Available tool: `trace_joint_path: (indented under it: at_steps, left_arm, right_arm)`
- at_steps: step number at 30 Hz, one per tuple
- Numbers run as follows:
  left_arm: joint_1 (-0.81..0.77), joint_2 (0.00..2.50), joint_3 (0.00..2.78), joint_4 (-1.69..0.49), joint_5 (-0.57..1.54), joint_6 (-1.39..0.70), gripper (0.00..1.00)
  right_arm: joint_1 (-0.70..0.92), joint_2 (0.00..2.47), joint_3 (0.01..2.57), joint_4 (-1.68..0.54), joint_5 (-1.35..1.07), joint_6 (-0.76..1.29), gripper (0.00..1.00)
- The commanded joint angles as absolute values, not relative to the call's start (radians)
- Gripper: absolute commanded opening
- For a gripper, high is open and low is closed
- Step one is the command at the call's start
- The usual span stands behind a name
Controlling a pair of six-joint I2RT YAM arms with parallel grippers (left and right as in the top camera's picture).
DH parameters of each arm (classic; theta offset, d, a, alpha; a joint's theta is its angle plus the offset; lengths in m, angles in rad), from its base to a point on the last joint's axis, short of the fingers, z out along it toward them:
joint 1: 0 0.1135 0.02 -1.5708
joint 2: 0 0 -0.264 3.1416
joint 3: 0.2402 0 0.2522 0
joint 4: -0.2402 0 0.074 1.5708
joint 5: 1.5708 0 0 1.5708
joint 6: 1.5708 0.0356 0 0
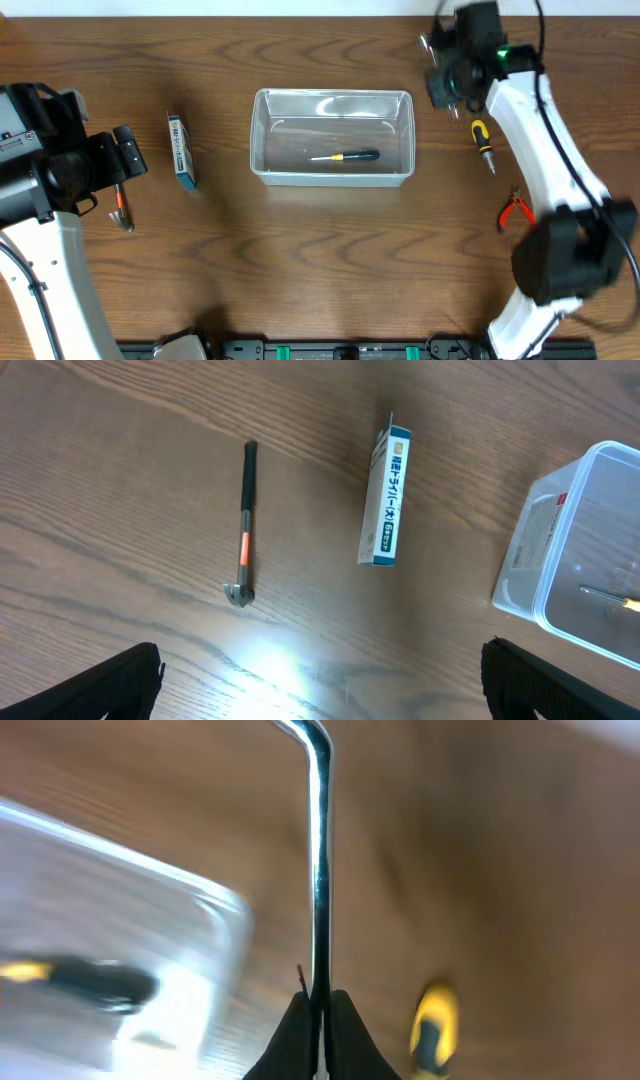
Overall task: Pack container
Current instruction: 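Carry the wrench into the container and open the right gripper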
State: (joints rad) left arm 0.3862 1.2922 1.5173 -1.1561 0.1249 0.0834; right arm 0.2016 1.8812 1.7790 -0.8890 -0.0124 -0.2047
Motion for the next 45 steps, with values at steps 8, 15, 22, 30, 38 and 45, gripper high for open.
trace_joint_path:
  at_steps: [8, 15, 22, 30, 38, 45]
  left_arm:
    - [0.392, 1.287, 1.539, -1.16, 0.128, 0.093, 0.98]
    - [0.392, 1.287, 1.539, -1.166, 0.128, 0.093, 0.98]
    - [0.392, 1.287, 1.539, -1.166, 0.128, 0.093, 0.98]
    - [0.392, 1.287, 1.539, -1.166, 0.128, 0.093, 0.98]
    - [0.392, 1.287, 1.539, -1.166, 0.128, 0.093, 0.98]
    - [0.392, 1.287, 1.539, -1.166, 0.128, 0.093, 0.98]
  right_arm:
    - [0.472, 1.915, 1.819, -1.004, -0.199, -0.925, 0.01]
    - [0.484, 2.107, 1.819, -0.994, -0.2, -0.935, 0.01]
    - [0.484, 2.205, 1.819, -0.991, -0.2, -0.883, 0.01]
    - [0.484, 2.205, 1.82, -0.987, -0.199, -0.86, 0.38]
    - [0.484, 2.173, 1.933, -1.031, -0.164, -0.745, 0.54]
    - [0.425, 2.043, 2.246, -1.147, 0.086, -0.417, 0.99]
